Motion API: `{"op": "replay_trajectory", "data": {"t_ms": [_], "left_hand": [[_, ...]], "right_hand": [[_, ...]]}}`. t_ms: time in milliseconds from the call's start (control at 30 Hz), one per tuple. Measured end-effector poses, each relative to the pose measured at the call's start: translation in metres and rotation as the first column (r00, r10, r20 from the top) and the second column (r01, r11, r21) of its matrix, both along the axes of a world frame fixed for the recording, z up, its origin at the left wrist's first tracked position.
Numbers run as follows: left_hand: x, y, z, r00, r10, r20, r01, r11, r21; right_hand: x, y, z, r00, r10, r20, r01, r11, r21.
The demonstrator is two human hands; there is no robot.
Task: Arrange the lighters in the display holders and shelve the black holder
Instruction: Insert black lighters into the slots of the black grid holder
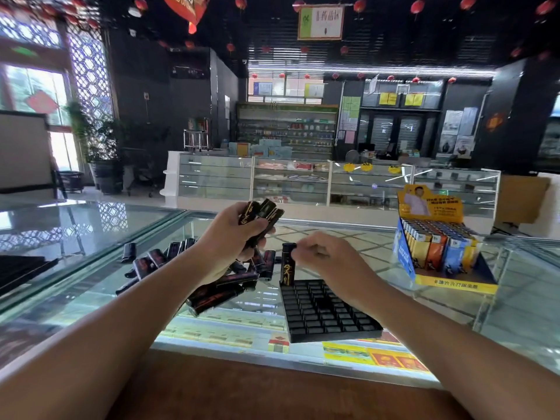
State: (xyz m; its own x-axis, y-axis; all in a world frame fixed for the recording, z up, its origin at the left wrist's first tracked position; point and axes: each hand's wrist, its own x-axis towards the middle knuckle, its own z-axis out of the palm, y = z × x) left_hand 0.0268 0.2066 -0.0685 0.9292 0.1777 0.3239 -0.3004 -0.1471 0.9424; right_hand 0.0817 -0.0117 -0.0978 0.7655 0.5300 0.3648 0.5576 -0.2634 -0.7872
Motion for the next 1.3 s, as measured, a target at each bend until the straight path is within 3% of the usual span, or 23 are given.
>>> {"op": "replay_trajectory", "data": {"t_ms": [167, 333, 433, 567, 633, 767, 900, 967, 1033, 1133, 1200, 1267, 1300], "left_hand": [[-0.017, -0.013, 0.008, 0.984, 0.03, 0.173, -0.076, 0.961, 0.265], [-0.023, -0.022, 0.01, 0.961, 0.026, 0.277, -0.141, 0.904, 0.403], [-0.022, -0.021, 0.009, 0.966, 0.041, 0.257, -0.143, 0.907, 0.395], [-0.019, -0.016, 0.008, 0.973, 0.061, 0.224, -0.113, 0.967, 0.228], [-0.018, -0.015, 0.007, 0.973, 0.059, 0.224, -0.101, 0.978, 0.18], [-0.016, -0.014, 0.006, 0.968, 0.094, 0.235, -0.122, 0.986, 0.11], [-0.012, -0.01, 0.006, 0.975, 0.077, 0.207, -0.08, 0.997, 0.007], [-0.012, -0.009, 0.006, 0.981, 0.063, 0.185, -0.065, 0.998, 0.006], [-0.011, -0.01, 0.005, 0.982, 0.067, 0.175, -0.073, 0.997, 0.028], [-0.01, -0.012, 0.005, 0.981, 0.06, 0.186, -0.064, 0.998, 0.012], [-0.009, -0.012, 0.005, 0.98, 0.056, 0.192, -0.054, 0.998, -0.019], [-0.005, -0.009, 0.002, 0.981, 0.07, 0.18, -0.061, 0.997, -0.054], [-0.002, -0.005, 0.0, 0.983, 0.085, 0.164, -0.074, 0.995, -0.071]], "right_hand": [[-0.013, -0.002, 0.016, 0.999, 0.022, 0.037, -0.034, 0.931, 0.364], [-0.018, 0.001, 0.023, 1.0, -0.008, 0.017, 0.0, 0.898, 0.439], [-0.016, -0.003, 0.025, 1.0, -0.018, -0.006, 0.019, 0.885, 0.466], [-0.015, -0.007, 0.027, 0.997, 0.016, -0.08, 0.033, 0.818, 0.574], [-0.014, -0.009, 0.027, 0.999, 0.024, -0.039, 0.001, 0.838, 0.546], [-0.013, -0.013, 0.024, 0.98, -0.068, 0.186, 0.026, 0.975, 0.222], [-0.023, -0.009, 0.022, 0.972, -0.064, 0.225, 0.047, 0.996, 0.082], [-0.026, -0.005, 0.021, 0.933, -0.1, 0.345, 0.109, 0.994, -0.007], [-0.029, -0.005, 0.022, 0.835, -0.152, 0.529, 0.242, 0.965, -0.104], [-0.032, -0.005, 0.024, 0.628, -0.145, 0.764, 0.35, 0.93, -0.111], [-0.033, -0.004, 0.026, 0.538, -0.127, 0.833, 0.377, 0.92, -0.103], [-0.03, -0.006, 0.026, 0.551, -0.146, 0.822, 0.362, 0.929, -0.078], [-0.029, -0.007, 0.025, 0.617, -0.153, 0.772, 0.307, 0.95, -0.057]]}}
